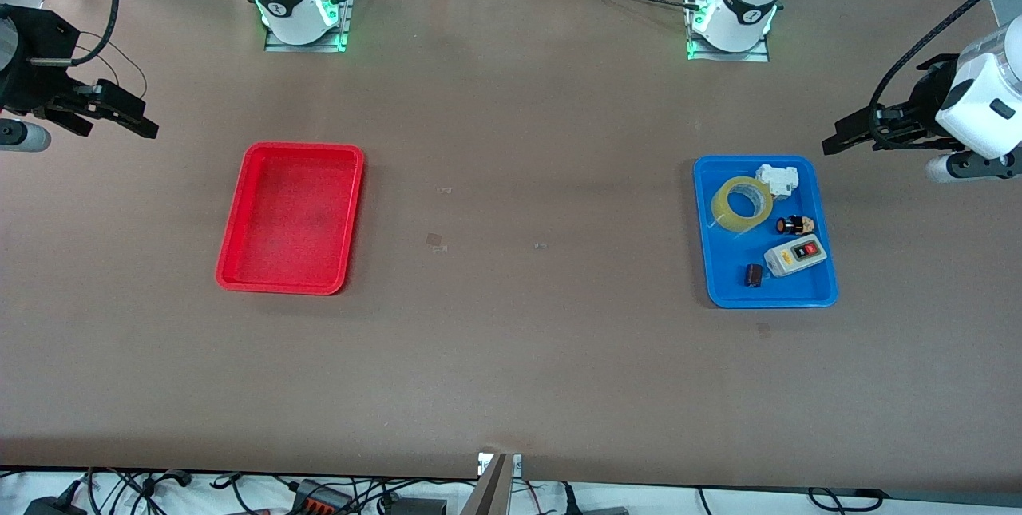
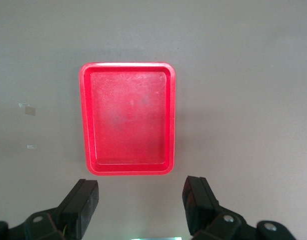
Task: Place and move tape with both arms
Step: 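Reach the left gripper down over the yellow tape roll in the blue tray, then close the left gripper on the rim of the yellow tape roll, then lift the tape roll with the left gripper and carry it toward the table middle, then set the tape on the table with the left gripper while the right gripper reaches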
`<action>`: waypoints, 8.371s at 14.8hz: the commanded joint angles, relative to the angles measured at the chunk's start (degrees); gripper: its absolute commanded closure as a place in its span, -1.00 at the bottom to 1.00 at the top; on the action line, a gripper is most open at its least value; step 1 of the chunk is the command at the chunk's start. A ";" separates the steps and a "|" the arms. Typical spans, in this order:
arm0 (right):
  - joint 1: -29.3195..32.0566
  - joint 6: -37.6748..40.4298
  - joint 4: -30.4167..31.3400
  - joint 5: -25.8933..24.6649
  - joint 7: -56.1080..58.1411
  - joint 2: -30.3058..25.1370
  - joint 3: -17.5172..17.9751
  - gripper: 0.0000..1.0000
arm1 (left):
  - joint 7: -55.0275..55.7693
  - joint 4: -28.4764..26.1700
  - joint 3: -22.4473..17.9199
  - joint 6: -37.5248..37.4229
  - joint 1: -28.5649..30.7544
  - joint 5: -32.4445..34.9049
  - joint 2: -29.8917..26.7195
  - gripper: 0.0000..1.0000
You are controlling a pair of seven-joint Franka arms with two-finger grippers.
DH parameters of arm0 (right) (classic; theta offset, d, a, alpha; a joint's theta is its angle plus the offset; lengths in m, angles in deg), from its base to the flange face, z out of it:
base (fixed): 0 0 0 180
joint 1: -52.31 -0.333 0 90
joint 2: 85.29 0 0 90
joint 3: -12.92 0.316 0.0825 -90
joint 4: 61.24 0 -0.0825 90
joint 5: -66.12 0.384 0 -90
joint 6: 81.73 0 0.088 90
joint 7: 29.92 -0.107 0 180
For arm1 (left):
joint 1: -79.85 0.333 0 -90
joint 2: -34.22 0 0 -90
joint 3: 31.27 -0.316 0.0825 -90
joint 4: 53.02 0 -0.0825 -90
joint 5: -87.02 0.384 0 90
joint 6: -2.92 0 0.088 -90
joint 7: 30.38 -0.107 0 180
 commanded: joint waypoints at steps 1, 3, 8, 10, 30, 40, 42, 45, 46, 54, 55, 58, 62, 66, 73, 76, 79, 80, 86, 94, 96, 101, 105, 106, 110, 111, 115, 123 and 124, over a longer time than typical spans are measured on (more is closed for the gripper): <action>0.22 0.12 0.00 0.47 0.83 -0.28 0.03 -0.98 | -0.89 -0.07 -0.27 0.35 -0.37 1.15 -0.57 -1.00; 0.22 0.12 0.00 0.47 0.83 -0.19 0.03 -0.98 | -0.89 0.02 -0.27 0.52 -0.37 1.24 -0.31 -1.00; 0.22 0.03 0.00 0.47 0.83 -0.19 0.12 -0.98 | -0.45 0.11 -0.36 -0.53 0.41 1.24 2.14 -1.00; 0.22 0.03 0.00 0.47 0.83 -0.19 0.12 -0.98 | -0.27 0.11 -1.06 -3.41 0.68 0.98 2.50 -1.00; 0.22 0.03 0.09 0.56 0.92 -0.19 0.12 -0.98 | -0.18 -36.10 -0.45 39.71 2.35 1.42 6.36 -1.00; 0.30 0.03 0.00 0.56 0.92 -0.19 0.12 -0.98 | -2.54 -40.49 -0.45 45.96 1.74 1.68 10.33 -1.00; 0.30 0.03 0.09 0.56 0.92 -0.19 0.12 -0.98 | -6.84 -41.02 -0.45 45.87 2.53 1.68 10.33 -1.00; 0.30 -0.05 0.00 0.56 0.92 -0.10 0.12 -0.98 | -7.48 -41.02 -0.45 45.70 2.27 1.68 11.29 -1.00; 0.30 -0.05 0.00 0.56 0.92 -0.10 0.12 -0.98 | -7.48 -41.02 -0.45 45.70 1.83 1.68 11.73 -1.00; 0.39 -0.06 0.00 0.56 0.92 0.25 0.03 -0.98 | -9.32 -41.02 -0.45 45.70 1.65 1.68 14.28 -1.00; 0.39 -0.05 0.00 0.56 0.92 0.25 0.03 -0.98 | -9.32 -41.02 -0.45 45.70 1.65 1.68 14.54 -1.00; 0.39 -0.14 0.00 0.56 0.92 0.25 0.03 -0.98 | -9.41 -41.02 -0.45 45.96 1.74 1.68 15.16 -1.00; 0.39 -0.32 -0.26 0.38 0.83 0.95 -0.05 -0.98 | -9.50 -40.94 -0.45 46.14 1.74 1.68 15.51 -0.63; 0.39 -0.23 -0.44 0.38 0.83 0.95 -0.05 -0.98 | -9.50 -40.76 -0.45 46.14 1.74 1.68 15.95 -0.10; 0.39 -0.23 -0.44 0.38 0.83 0.95 -0.05 -0.98 | -9.50 -40.32 -0.97 45.43 2.70 1.68 15.86 0.51; 0.39 -0.41 -0.44 0.47 0.75 1.04 -0.05 -0.98 | -9.50 -37.70 -0.97 41.68 4.02 1.68 15.86 0.62; 0.30 -0.67 -0.44 0.56 0.75 1.04 -0.05 -0.98 | -9.50 -33.13 -0.97 34.29 5.25 1.68 15.86 0.67; 0.30 -0.67 -0.44 0.56 0.75 1.04 -0.05 -0.98 | -9.50 -32.16 -0.97 32.88 5.43 1.68 15.78 0.68; 0.30 -0.67 -0.61 0.47 0.75 1.04 -0.05 -0.98 | -8.54 -22.49 -0.62 21.19 5.34 1.50 15.51 0.68; 0.39 -0.67 -0.79 0.47 0.66 1.04 -0.05 -0.98 | -5.20 -19.93 4.90 19.77 4.55 0.54 15.25 0.68; 0.39 -0.67 -0.79 0.47 0.66 1.04 -0.05 -0.98 | -3.97 -19.93 6.84 20.03 4.38 0.45 15.42 0.68; 0.48 -0.67 -0.79 0.47 0.75 1.04 -0.05 -0.98 | 4.19 -19.84 12.11 23.01 3.76 -0.78 16.21 0.68; 0.39 -0.76 -0.61 0.47 0.75 1.04 -0.05 -0.98 | 13.94 -19.84 12.39 26.27 -2.03 -0.78 17.62 0.68; 0.48 -1.11 -0.61 0.47 0.75 1.04 -0.05 -0.98 | 16.49 -19.84 12.39 27.32 -3.95 -0.78 17.97 0.68; 0.57 -1.11 -0.61 0.47 0.75 1.04 -0.05 -0.98 | 26.60 -15.03 12.30 29.53 -10.99 -0.78 23.58 0.67; 0.48 -1.11 -0.53 0.47 0.75 1.04 -0.05 -0.98 | 28.97 -13.09 12.39 29.53 -12.48 -0.78 24.99 0.67; 0.48 -1.11 -0.44 0.56 0.75 1.30 -0.05 -0.98 | 36.36 -7.29 12.39 29.53 -18.55 -1.92 28.25 0.67; 0.48 -1.11 -0.44 0.47 0.75 1.57 -0.05 -0.98 | 47.36 6.42 12.39 29.70 -28.23 -3.33 39.05 0.66; 0.31 -1.20 -0.44 0.47 0.75 1.92 -0.05 -0.98 | 48.24 8.26 12.39 29.79 -28.84 -3.94 40.20 0.65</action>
